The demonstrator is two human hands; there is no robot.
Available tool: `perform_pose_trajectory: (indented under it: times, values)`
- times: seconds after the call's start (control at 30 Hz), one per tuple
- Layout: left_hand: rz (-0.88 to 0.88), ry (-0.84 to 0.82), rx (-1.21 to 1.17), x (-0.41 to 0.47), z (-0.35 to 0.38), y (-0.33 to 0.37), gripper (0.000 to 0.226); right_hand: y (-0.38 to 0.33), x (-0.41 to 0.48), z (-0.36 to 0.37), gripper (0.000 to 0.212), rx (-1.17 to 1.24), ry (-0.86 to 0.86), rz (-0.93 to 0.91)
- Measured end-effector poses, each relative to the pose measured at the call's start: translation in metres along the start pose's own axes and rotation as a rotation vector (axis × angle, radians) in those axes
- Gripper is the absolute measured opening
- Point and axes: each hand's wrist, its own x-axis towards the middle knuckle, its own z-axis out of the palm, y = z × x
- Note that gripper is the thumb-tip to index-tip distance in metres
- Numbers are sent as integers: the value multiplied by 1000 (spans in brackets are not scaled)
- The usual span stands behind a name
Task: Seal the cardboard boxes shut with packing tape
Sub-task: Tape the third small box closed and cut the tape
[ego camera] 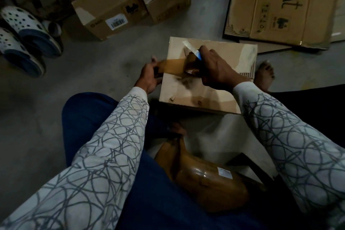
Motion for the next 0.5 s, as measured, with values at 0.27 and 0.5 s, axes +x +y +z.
perform_pose_trajectory:
  times: [0.27, 0.5]
  values:
    - [79, 68, -85, 1, 2, 2, 33, 2, -2, 3, 47, 16, 24, 12]
    - [195, 238, 170, 10, 2, -7, 23, -2, -3, 4, 50, 28, 8, 14]
